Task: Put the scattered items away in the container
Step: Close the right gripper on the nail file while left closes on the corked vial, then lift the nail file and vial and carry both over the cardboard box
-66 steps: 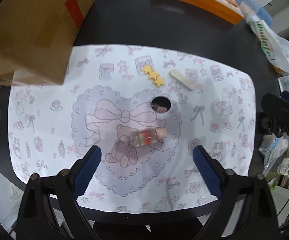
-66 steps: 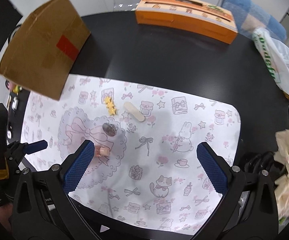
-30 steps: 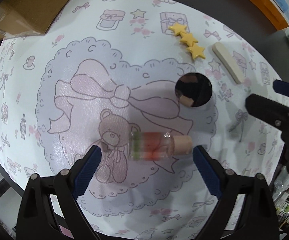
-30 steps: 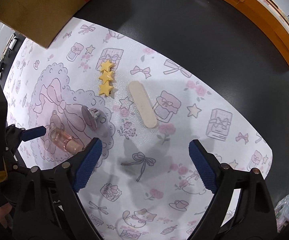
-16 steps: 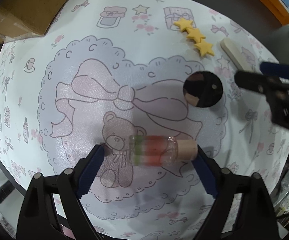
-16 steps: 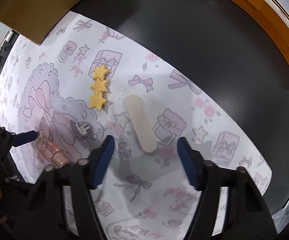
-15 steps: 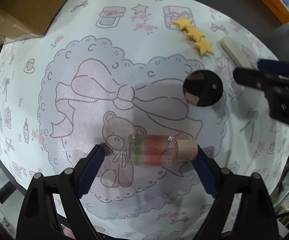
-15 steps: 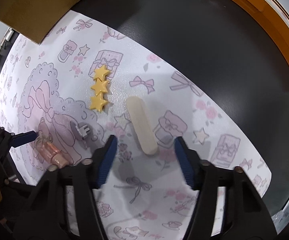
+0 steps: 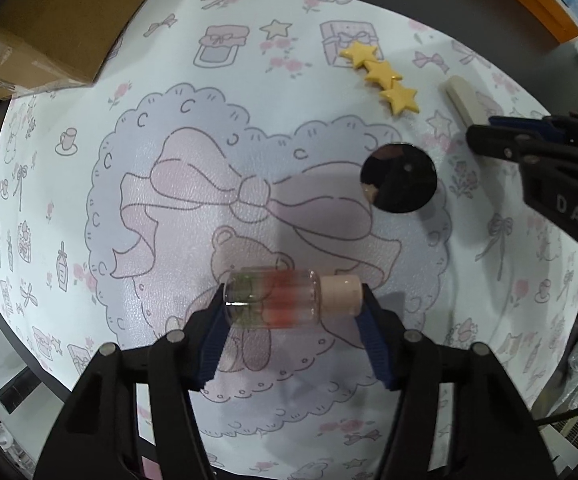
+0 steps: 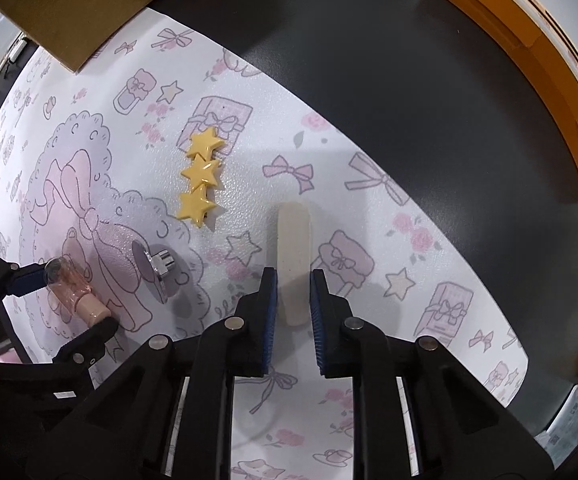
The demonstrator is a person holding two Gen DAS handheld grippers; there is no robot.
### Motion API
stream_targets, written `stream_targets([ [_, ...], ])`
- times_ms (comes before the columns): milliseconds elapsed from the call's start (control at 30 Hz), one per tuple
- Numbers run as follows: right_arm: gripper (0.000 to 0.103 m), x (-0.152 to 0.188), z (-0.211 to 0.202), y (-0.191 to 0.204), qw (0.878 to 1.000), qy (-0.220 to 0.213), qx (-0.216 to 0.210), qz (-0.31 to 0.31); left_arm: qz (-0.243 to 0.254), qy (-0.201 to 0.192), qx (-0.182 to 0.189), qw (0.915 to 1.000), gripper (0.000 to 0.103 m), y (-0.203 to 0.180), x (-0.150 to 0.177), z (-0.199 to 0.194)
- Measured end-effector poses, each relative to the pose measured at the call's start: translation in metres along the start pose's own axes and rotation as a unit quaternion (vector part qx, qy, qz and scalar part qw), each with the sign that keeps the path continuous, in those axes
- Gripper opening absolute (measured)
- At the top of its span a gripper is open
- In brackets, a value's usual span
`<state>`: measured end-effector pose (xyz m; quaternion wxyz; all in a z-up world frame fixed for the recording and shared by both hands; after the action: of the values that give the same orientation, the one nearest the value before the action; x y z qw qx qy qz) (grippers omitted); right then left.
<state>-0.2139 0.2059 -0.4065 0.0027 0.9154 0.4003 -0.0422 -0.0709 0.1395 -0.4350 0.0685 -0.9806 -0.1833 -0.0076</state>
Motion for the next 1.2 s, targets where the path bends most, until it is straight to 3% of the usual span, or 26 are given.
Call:
stream_targets([
  [333,0.016,-0.006,-0.023,-0.002,0.999,-0.007,-0.010,0.037,-0.005,0.003,0.020,0.9998,0.059,0.011,0.002,-0.002],
  [633,0.016,-0.011,-0.055,0.004,0.998,-0.023,-0.010,0.061,0.015,-0.019,0.024,0.9994,0.059,0.016,-0.006,-0.031],
  [800,0.016,-0.015,-0.078,0.013,0.996,-0.034,-0.011,0.078,0.029,-0.035,0.024,0.9987,0.059,0.022,-0.011,-0.053],
  [967,0.016,0.008,-0.084,0.028,0.994,-0.052,-0.004,0.094,0.040,-0.057,0.028,0.9972,0.059,0.025,-0.017,-0.077],
  [1033,0.016,0.011,-0.088,0.033,0.993,-0.055,0.000,0.102,0.046,-0.065,0.032,0.9963,0.059,0.030,-0.034,-0.092],
  [1067,0.016,0.012,-0.092,0.035,0.993,-0.057,0.001,0.106,0.049,-0.066,0.034,0.9961,0.059,0.012,-0.026,-0.099],
  [1200,0.016,0.015,-0.118,0.043,0.989,-0.066,0.011,0.129,0.074,-0.076,0.038,0.9936,0.059,0.014,-0.011,-0.138],
])
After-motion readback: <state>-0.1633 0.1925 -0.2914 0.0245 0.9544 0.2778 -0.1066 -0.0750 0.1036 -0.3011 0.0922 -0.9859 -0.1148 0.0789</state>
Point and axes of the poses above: each gripper's, at about its wrist camera, not at the fingertips, and z roughly the way its jaws point, y to its left, x to its underside, the point moved 9 cm from there along z, roughly the way its jaws point, and after that the axes turned 2 degrees about -y, right-handed, at the moved point
